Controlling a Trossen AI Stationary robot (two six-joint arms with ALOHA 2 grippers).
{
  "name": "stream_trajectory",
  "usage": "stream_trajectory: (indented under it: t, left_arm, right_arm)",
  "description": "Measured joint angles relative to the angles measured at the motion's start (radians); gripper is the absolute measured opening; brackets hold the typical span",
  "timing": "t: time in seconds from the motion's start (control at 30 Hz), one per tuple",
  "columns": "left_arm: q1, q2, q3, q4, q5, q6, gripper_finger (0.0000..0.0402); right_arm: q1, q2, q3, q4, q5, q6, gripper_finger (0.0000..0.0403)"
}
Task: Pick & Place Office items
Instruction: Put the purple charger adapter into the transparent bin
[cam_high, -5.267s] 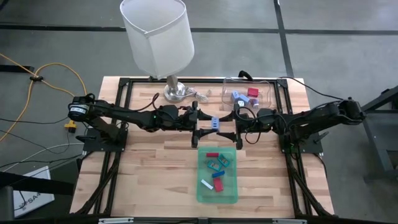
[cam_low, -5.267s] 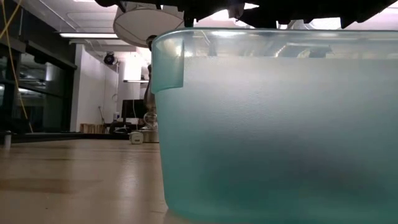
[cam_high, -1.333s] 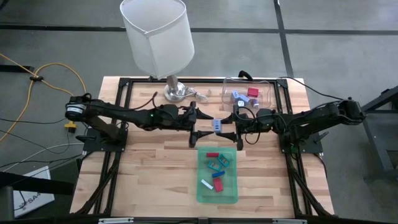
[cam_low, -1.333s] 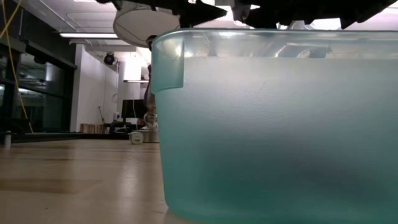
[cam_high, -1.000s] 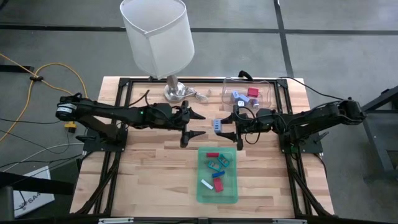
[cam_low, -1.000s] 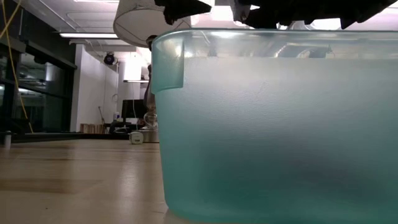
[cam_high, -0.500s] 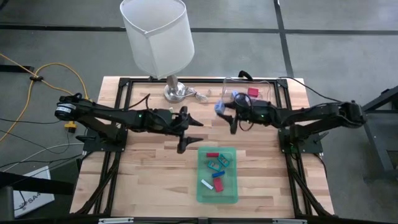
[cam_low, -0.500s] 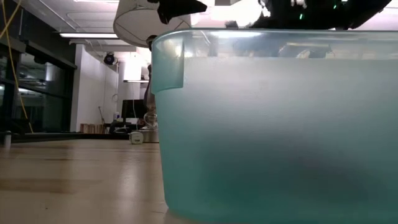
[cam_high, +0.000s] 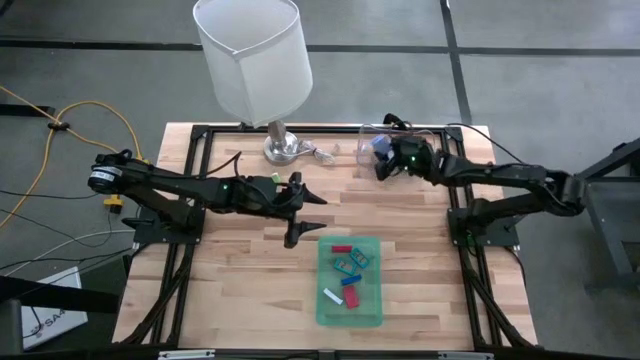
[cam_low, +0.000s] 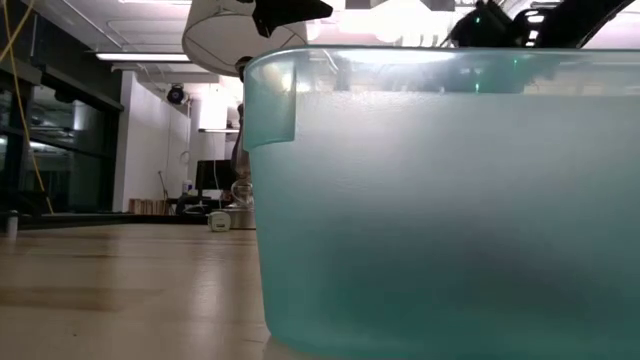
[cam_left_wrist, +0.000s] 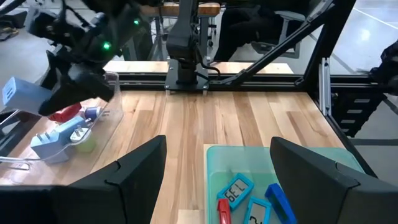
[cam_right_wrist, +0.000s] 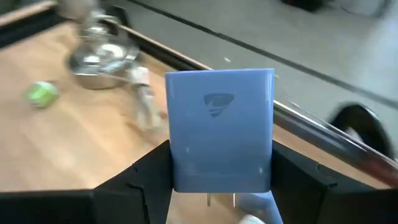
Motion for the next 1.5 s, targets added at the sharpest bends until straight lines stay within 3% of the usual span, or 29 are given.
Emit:
stream_trajectory:
  t: [0.27, 0.53, 0.93, 1.33, 1.5]
  left_arm:
    - [0.0, 0.0, 0.0, 0.001, 0.0, 0.007, 0.0278]
    - [0.0, 0.0, 0.0, 0.001, 0.0, 0.008, 0.0278]
    - [0.0, 0.0, 0.0, 0.001, 0.0, 0.009, 0.0278]
    - [0.0, 0.0, 0.0, 0.001, 0.0, 0.008, 0.0278]
    - [0.0, 0.0, 0.0, 0.001, 0.001, 0.008, 0.0278]
  right_arm:
    - [-0.165, 0.0, 0.0, -0.135, -0.135, 0.114, 0.0211]
    - [-0.23, 0.0, 0.0, -0.264, -0.222, 0.136, 0.0211]
    - [-0.237, 0.0, 0.0, -0.383, -0.142, 0.136, 0.0212]
    - [-0.237, 0.0, 0.0, -0.39, -0.148, 0.135, 0.0214]
    - [-0.237, 0.0, 0.0, -0.39, -0.145, 0.127, 0.0233]
